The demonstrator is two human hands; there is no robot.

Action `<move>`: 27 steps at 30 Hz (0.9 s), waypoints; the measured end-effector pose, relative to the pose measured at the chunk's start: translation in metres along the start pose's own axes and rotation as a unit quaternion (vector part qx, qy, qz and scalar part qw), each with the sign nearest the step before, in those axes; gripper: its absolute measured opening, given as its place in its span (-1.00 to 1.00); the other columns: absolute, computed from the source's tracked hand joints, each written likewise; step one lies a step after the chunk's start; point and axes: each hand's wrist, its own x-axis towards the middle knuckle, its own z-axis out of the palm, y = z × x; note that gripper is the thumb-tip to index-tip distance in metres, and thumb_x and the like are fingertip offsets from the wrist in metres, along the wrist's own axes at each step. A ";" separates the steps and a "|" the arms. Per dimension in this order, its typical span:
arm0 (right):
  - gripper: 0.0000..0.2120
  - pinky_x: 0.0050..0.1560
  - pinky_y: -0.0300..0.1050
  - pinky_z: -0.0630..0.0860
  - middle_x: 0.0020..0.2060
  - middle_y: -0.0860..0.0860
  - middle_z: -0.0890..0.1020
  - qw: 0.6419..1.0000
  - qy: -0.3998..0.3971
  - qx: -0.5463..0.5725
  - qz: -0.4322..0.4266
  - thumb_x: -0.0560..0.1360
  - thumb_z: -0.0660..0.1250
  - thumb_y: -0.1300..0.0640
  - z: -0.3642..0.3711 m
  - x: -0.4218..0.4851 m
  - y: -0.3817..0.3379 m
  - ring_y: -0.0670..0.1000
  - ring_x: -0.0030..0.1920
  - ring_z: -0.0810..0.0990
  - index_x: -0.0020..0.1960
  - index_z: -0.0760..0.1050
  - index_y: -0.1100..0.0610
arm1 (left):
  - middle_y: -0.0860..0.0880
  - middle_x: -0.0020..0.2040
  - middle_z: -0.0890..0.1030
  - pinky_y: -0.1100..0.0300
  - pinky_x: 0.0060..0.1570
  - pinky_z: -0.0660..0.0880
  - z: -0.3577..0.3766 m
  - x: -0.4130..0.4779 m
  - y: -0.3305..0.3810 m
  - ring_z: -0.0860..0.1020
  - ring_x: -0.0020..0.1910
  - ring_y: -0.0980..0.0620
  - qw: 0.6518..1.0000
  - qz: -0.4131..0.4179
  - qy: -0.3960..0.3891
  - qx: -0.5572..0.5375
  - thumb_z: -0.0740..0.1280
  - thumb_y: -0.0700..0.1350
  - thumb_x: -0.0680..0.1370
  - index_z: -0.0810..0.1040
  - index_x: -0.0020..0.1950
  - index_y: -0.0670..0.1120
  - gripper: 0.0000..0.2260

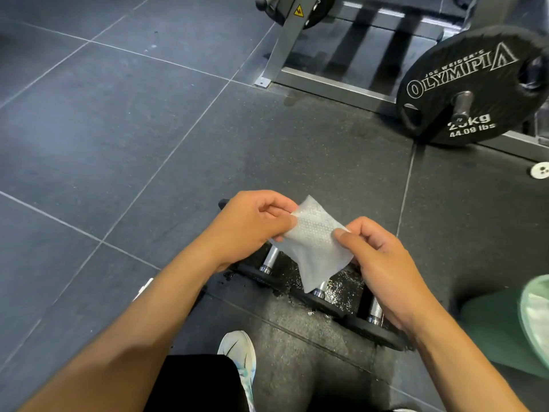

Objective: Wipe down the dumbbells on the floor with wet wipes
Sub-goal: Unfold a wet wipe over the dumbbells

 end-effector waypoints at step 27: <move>-0.43 -0.24 -0.06 0.64 -0.37 0.05 0.64 0.845 0.018 0.486 0.222 0.67 0.09 0.01 0.054 -0.013 0.014 0.02 -0.30 0.72 -0.38 0.67 0.11 | 0.07 -0.24 0.47 0.19 -0.50 0.30 0.090 -0.037 0.000 0.48 -0.49 0.02 0.862 0.298 0.094 0.399 0.35 -0.13 0.52 0.59 0.07 0.07 -0.83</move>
